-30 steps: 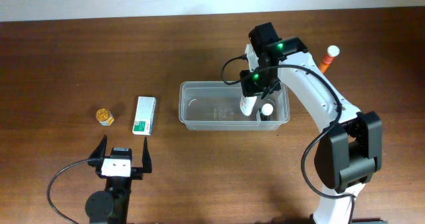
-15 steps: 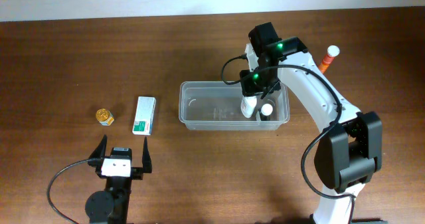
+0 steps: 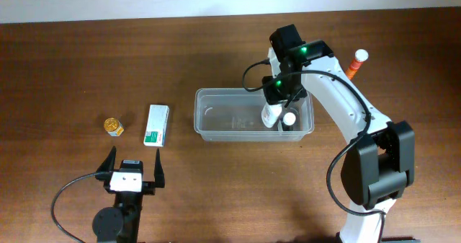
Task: Pack container
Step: 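Lower the pump bottle into the container beside the dark bottle and release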
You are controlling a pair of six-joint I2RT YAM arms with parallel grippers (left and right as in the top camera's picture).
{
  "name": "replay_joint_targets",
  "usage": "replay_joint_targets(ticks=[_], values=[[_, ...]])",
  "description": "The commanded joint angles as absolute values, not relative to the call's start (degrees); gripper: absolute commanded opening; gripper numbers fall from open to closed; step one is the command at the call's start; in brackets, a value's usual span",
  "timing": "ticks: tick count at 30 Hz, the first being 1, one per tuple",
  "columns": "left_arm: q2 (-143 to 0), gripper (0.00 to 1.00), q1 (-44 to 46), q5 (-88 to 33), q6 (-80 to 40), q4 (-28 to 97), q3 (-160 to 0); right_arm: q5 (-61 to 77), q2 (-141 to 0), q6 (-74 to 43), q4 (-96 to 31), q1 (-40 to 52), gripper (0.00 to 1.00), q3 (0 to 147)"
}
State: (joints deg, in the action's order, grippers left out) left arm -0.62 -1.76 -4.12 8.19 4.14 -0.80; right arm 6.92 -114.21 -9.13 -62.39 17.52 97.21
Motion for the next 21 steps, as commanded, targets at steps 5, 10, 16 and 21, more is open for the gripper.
replay_joint_targets(ticks=[5,10,16,21], values=[[-0.3,0.99,-2.09,-4.73,9.1,4.32,-0.51,3.79,-113.93,-9.58,-62.57,17.96,0.3,97.06],[-0.3,0.99,-2.09,-4.73,9.1,4.32,-0.51,4.32,-113.93,-10.0,-62.89,18.0,0.3,97.06],[-0.3,1.0,-2.09,-4.73,9.1,4.32,-0.54,4.51,-113.93,-9.98,-63.48,17.98,0.25,97.08],[-0.3,0.99,-2.09,-4.73,9.1,4.32,-0.51,3.51,-113.93,-10.0,-63.37,17.93,0.25,97.08]])
